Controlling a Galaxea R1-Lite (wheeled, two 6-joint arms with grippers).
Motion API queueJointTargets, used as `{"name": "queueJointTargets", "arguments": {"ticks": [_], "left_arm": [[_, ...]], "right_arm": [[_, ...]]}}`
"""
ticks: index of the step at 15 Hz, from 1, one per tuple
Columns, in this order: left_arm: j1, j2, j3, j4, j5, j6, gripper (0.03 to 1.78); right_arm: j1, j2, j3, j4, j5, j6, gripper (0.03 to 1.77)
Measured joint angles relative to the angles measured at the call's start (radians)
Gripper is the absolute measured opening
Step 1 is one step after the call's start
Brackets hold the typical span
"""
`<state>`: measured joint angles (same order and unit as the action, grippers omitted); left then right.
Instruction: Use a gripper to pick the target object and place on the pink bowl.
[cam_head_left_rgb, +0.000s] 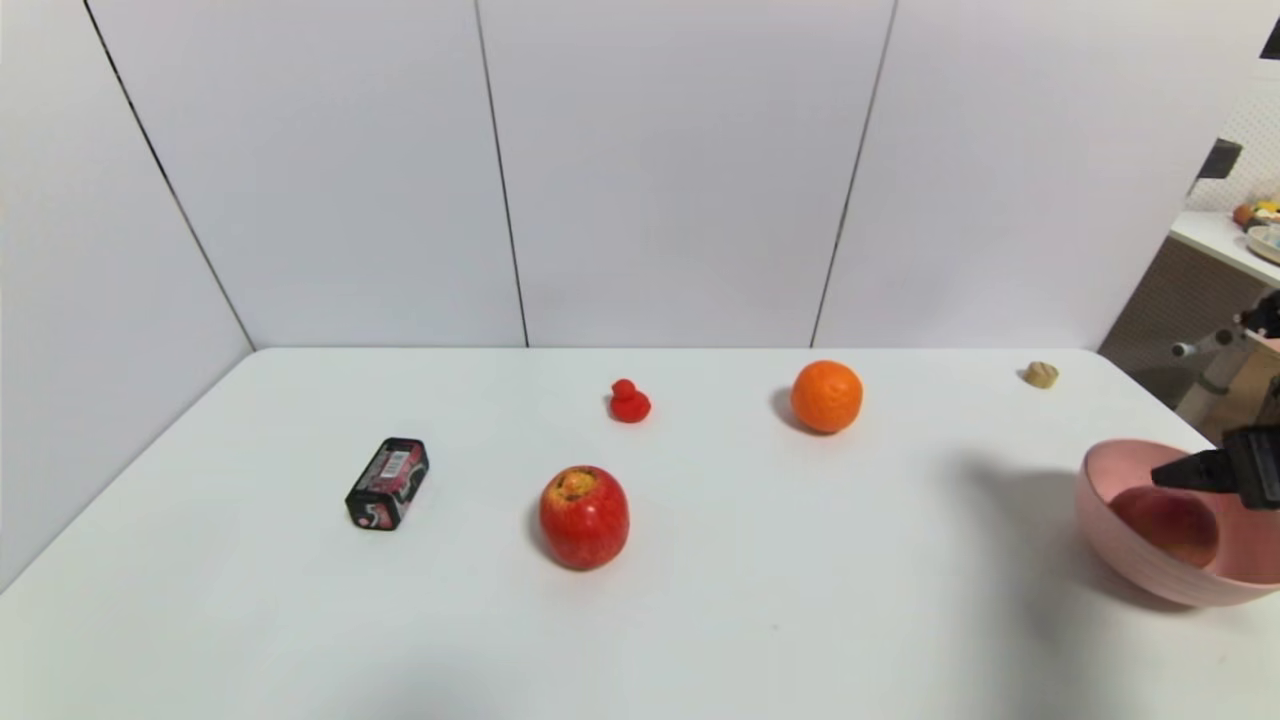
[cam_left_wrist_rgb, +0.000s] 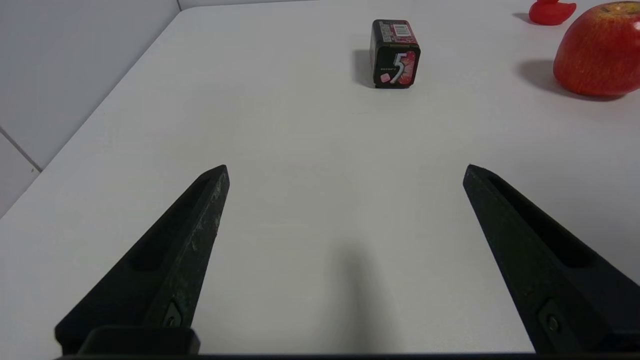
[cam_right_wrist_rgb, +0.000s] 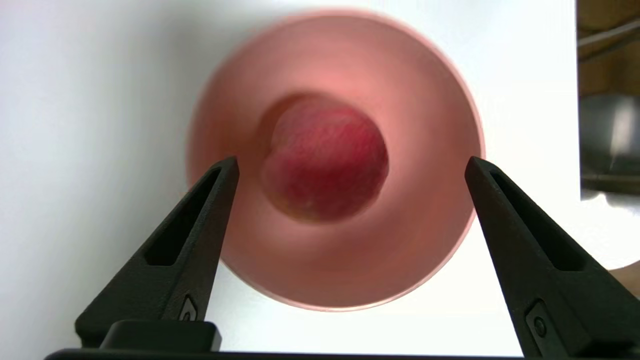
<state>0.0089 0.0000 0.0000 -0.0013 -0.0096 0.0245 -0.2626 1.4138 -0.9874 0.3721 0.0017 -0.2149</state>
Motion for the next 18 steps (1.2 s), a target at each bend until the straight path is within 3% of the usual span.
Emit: {"name": "queueJointTargets", "arguments": {"ticks": [6,13,16,18], "left_arm": [[0.0,0.0,0.0,0.0,0.0,0.0,1.69],[0.0,0.0,0.0,0.0,0.0,0.0,1.69],[0.0,0.0,0.0,0.0,0.0,0.0,1.69],[0.0,0.0,0.0,0.0,0.0,0.0,1.69]], "right_arm": [[0.061,-0.32,0.072,-0.021,0.016,0.091,1.65],[0.233,-0.951,0.647,-0.331,-0.03,0.174,1.68],[0.255,-1.199,0.864,-0.385,-0.035,0.15,1.69],[0.261,-1.318,0.949,-0.386,-0.002,0.149,1.69]]}}
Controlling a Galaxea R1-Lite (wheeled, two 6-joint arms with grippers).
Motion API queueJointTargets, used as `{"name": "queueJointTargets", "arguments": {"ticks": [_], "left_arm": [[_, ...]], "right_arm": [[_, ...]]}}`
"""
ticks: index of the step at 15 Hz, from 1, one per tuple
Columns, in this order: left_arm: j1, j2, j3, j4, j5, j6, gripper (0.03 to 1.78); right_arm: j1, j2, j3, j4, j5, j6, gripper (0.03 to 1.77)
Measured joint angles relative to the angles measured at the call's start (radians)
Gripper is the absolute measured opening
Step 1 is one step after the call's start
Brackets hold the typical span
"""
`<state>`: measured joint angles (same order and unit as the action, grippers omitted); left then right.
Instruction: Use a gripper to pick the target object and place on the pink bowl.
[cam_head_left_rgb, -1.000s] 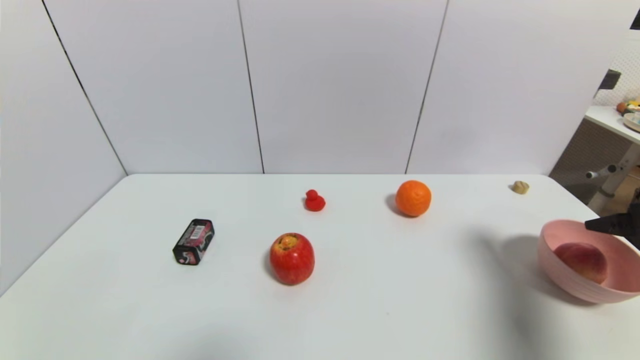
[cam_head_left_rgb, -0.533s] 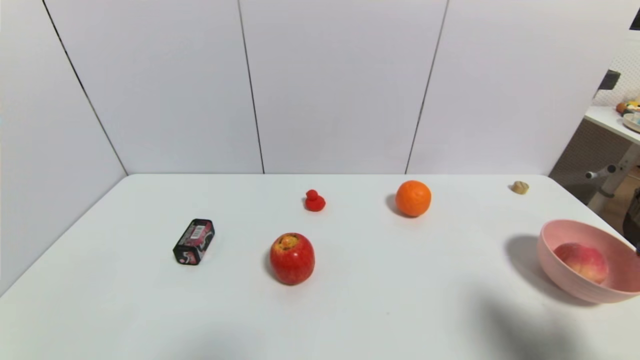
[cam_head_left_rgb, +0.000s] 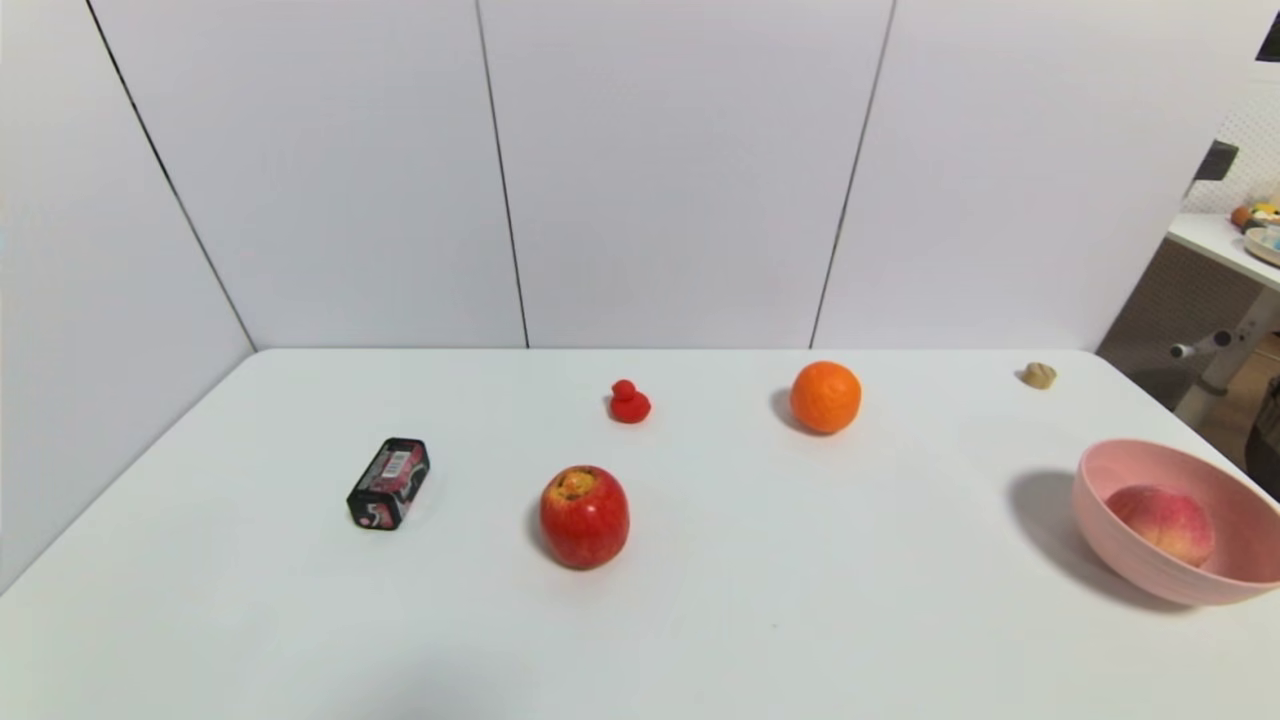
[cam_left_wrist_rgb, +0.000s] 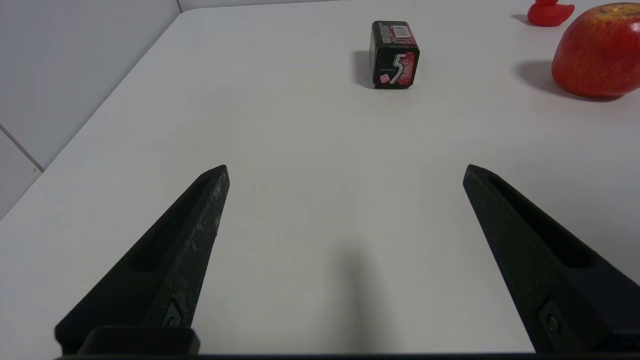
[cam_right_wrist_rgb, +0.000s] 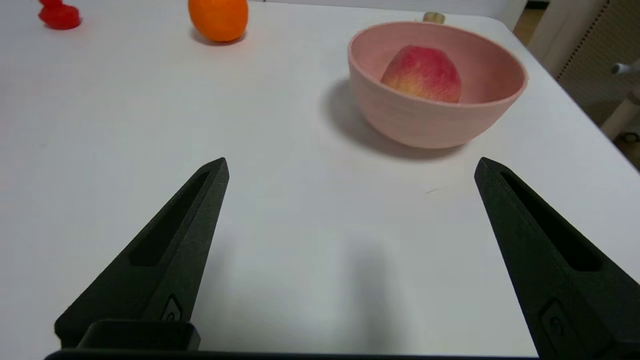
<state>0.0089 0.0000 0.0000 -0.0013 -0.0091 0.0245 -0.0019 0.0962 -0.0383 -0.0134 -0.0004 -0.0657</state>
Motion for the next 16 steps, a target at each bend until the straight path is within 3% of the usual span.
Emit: {"name": "queueJointTargets", "arguments": {"ticks": [5,16], "left_arm": [[0.0,0.0,0.0,0.0,0.0,0.0,1.69],[0.0,0.0,0.0,0.0,0.0,0.0,1.69]], "right_arm": [[0.002,-0.085,0.037,0.01,0.01,0.068,1.69],[0.002,-0.097,0.038,0.011,0.009,0.071,1.69]]}}
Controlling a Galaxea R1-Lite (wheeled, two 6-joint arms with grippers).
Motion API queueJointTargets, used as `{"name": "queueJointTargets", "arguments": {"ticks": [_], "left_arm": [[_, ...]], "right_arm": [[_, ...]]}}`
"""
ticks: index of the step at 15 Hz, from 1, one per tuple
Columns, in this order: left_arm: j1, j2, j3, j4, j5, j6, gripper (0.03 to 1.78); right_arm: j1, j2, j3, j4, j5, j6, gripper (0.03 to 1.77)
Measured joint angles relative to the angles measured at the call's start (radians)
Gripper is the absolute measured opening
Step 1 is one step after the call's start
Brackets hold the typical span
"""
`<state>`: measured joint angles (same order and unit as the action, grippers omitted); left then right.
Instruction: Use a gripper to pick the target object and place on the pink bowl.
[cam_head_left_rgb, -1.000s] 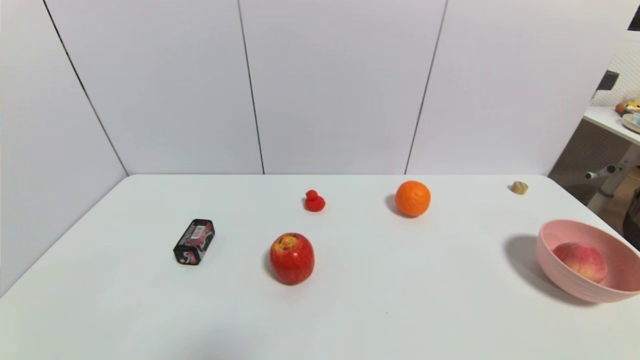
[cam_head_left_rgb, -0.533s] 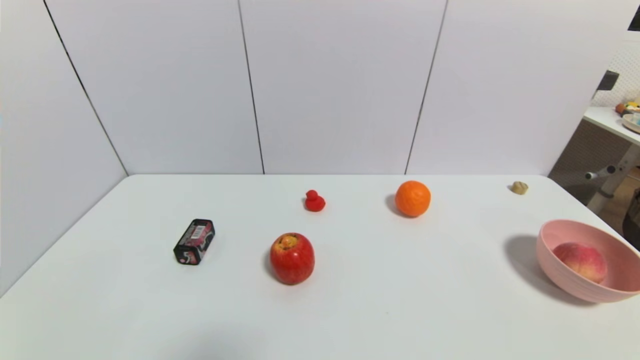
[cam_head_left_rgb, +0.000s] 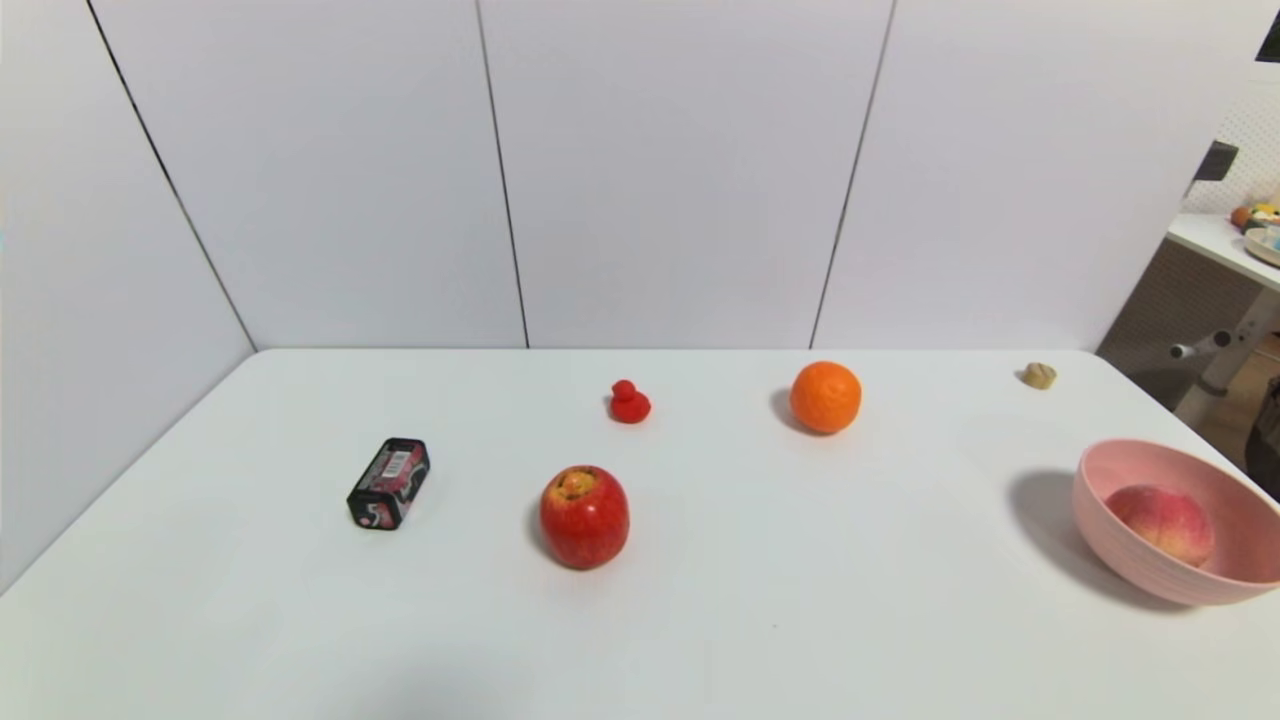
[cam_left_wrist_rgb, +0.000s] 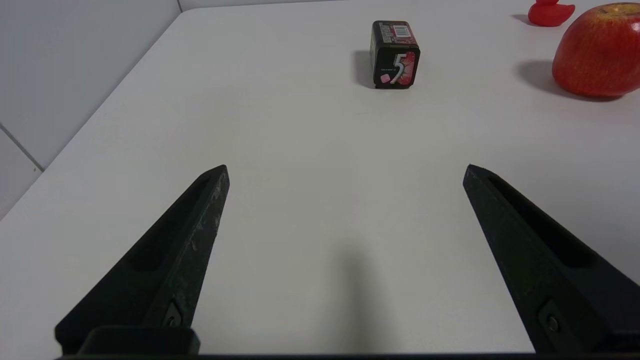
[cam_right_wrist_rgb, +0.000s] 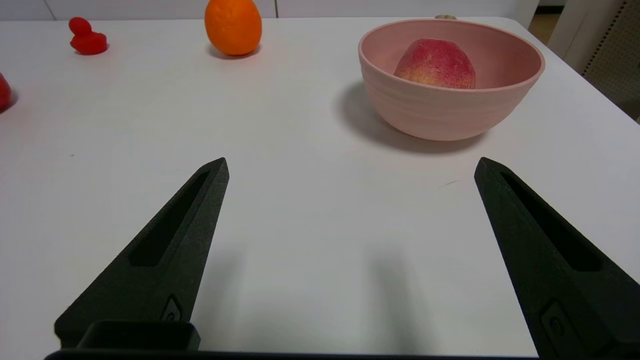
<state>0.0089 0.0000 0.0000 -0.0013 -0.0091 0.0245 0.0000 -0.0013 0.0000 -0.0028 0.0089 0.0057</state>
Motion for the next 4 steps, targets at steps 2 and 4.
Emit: {"name": "queueJointTargets", "arguments": {"ticks": [2,4], "left_arm": [[0.0,0.0,0.0,0.0,0.0,0.0,1.69],[0.0,0.0,0.0,0.0,0.0,0.0,1.69]], "right_arm": [[0.0,0.0,0.0,0.0,0.001,-0.001,1.69],[0.0,0.0,0.0,0.0,0.0,0.0,1.69]]}}
